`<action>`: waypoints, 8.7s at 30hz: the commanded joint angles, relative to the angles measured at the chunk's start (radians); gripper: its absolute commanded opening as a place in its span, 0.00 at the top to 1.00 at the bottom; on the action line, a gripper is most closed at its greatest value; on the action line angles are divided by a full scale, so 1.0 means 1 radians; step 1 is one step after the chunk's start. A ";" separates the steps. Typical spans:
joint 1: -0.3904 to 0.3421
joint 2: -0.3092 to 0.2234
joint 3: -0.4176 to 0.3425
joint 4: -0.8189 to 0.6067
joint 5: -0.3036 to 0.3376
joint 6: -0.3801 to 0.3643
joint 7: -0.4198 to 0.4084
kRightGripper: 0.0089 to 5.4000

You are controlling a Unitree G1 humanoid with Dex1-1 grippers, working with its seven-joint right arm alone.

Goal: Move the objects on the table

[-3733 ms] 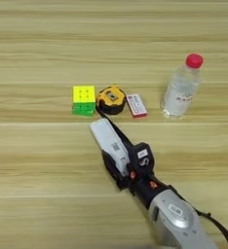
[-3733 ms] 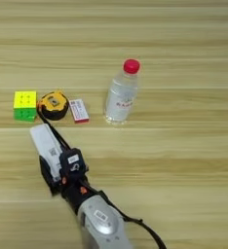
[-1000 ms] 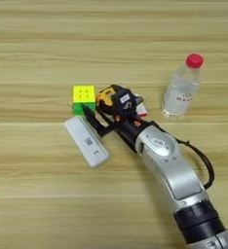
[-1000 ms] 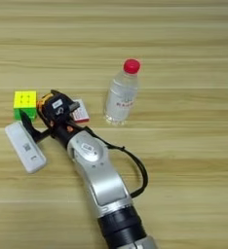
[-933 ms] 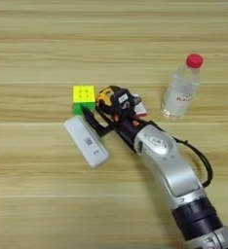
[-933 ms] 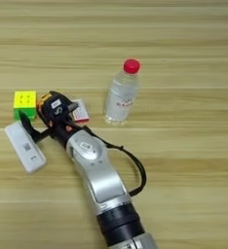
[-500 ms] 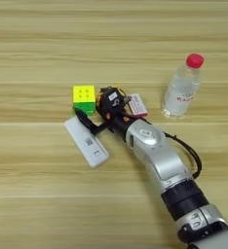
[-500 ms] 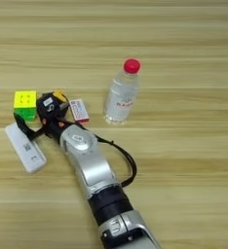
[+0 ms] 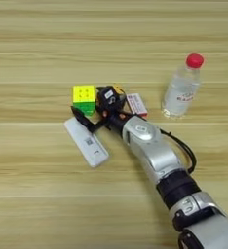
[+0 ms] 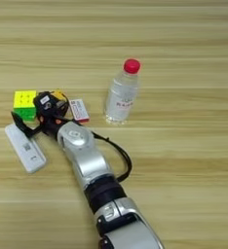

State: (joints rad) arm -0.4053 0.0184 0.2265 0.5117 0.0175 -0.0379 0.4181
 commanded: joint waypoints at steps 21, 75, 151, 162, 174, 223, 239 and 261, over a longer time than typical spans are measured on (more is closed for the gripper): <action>-0.151 0.038 -0.035 0.124 -0.002 -0.111 0.000 0.15; 0.524 -0.162 0.001 -0.875 -0.027 0.163 -0.009 0.38; 0.554 -0.098 0.079 -0.692 -0.052 0.041 -0.111 0.12; 0.587 -0.115 -0.055 -0.876 -0.032 0.046 -0.191 0.01; 0.591 -0.106 -0.242 -0.919 -0.022 0.060 -0.317 0.01; 0.114 -0.207 -0.384 -0.259 0.049 -0.016 -0.255 0.01; 0.089 -0.210 -0.394 -0.206 0.063 -0.046 -0.248 0.31; 0.351 -0.137 -0.277 -0.609 0.072 0.087 -0.213 0.41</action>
State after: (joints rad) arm -0.0248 -0.1185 -0.0657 0.0012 0.0828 0.0598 0.2062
